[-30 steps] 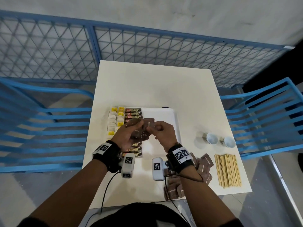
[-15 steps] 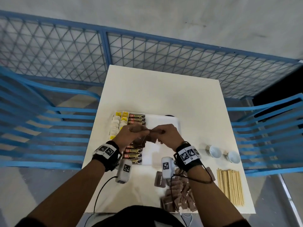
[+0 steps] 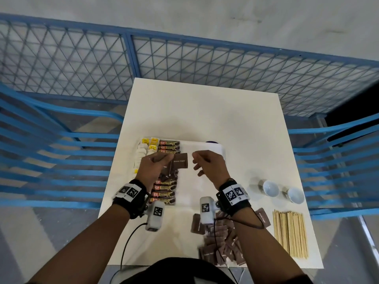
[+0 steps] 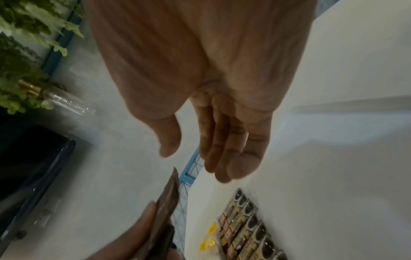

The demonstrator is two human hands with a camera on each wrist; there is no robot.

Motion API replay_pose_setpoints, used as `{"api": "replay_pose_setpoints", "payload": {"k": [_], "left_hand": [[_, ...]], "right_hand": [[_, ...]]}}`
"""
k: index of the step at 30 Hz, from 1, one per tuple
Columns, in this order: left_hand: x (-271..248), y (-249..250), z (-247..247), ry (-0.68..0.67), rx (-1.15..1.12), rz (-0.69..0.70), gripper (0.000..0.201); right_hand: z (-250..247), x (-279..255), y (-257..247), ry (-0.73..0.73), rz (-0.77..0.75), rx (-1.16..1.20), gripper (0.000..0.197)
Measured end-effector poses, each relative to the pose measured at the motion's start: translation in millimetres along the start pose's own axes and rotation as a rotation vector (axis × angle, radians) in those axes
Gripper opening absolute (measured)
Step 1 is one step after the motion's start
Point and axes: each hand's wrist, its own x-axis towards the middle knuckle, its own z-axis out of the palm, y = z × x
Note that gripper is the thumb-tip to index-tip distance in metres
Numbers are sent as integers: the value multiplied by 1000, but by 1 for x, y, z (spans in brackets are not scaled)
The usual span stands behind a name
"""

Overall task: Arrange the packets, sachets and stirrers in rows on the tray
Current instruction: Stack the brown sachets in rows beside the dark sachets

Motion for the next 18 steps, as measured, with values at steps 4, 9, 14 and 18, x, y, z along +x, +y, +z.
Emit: {"api": "replay_pose_setpoints", "payload": {"k": [4,9,14,18], "left_hand": [[0,2,4,-15,21,23,16],[0,3,-3,-119,34,-24,24],[14,-1,-12,-78,40,-61,21],[25,-4,-25,-64,3,-147,28]], "right_hand": [[11,1,1,-131,-48,-198,17],[16,15,6,-48,-28,-113,8],[15,32,8,-44,-6,-35,9],[10,59,17,76,45,-38,10]]}}
